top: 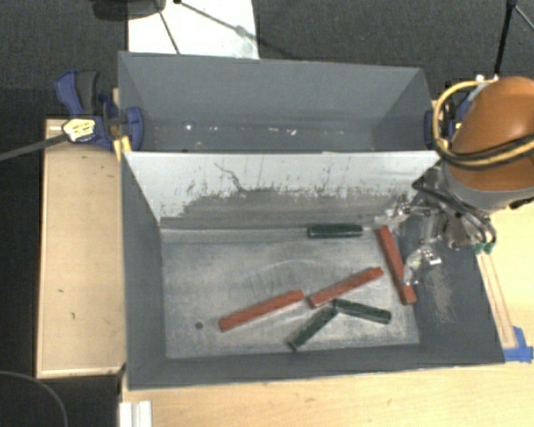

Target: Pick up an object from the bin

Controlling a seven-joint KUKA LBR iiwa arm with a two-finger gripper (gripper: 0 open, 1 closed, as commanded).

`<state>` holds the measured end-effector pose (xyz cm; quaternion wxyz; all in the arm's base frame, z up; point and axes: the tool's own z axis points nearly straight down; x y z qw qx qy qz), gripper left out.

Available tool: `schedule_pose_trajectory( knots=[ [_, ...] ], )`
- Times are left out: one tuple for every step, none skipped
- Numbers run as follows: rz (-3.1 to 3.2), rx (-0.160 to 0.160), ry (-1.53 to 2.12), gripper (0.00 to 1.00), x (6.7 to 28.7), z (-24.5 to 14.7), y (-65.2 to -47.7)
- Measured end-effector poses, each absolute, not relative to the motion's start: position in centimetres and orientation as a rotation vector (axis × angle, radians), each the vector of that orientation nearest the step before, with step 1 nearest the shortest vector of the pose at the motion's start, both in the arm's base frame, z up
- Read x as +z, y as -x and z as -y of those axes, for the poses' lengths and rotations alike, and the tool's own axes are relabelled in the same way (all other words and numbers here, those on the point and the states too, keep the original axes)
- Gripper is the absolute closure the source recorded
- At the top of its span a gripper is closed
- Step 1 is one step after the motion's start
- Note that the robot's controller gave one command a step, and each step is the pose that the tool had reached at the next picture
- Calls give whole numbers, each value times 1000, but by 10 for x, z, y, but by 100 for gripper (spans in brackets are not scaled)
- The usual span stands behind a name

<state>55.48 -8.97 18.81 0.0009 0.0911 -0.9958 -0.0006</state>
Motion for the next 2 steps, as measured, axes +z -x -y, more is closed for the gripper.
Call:
schedule_pose_trajectory(
  knots=[
    [3133, 0, -295, 0, 177, 87, -526],
    [3135, -1, -245, 100, 75, 101, -561]
  ],
)
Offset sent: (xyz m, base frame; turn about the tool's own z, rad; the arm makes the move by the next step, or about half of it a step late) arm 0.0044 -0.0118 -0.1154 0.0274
